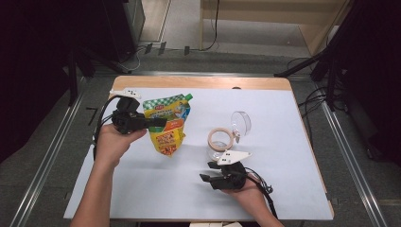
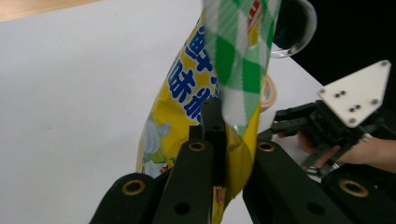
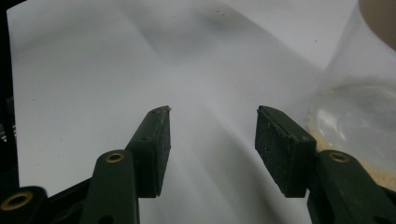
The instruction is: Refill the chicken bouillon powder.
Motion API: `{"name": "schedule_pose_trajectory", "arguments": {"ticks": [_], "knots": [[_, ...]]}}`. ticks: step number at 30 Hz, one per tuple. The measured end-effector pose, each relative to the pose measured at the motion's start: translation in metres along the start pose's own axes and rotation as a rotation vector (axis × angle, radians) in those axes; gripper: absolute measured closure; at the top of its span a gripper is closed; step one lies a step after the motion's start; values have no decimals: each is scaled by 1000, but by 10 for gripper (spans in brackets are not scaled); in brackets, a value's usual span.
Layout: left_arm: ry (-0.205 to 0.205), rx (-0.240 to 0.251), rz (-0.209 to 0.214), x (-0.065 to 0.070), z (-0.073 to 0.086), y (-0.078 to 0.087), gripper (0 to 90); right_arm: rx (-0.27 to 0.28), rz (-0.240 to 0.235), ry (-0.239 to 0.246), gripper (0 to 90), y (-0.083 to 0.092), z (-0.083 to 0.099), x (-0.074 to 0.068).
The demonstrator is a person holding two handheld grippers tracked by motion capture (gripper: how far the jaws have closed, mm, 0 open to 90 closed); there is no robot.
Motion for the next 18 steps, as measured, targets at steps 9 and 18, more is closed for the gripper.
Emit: {"name": "schedule_pose_trajectory", "arguments": {"ticks": [9, 18], "knots": [[-51, -42, 82, 38, 1, -6, 900, 1, 27, 14, 505, -7, -2, 4], [-102, -95, 135, 71, 3, -18, 900, -1, 37, -2, 631, -16, -7, 3]]}}
Point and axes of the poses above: each handheld gripper's, and its own axes: y roughly backward along the jaws, z roughly out of its underside, x roughly to its right, the point moved 6 cm from there along -y, roughly forward along the jaws, and after that the axes turned 3 degrees about z, right-handed, at the moved point
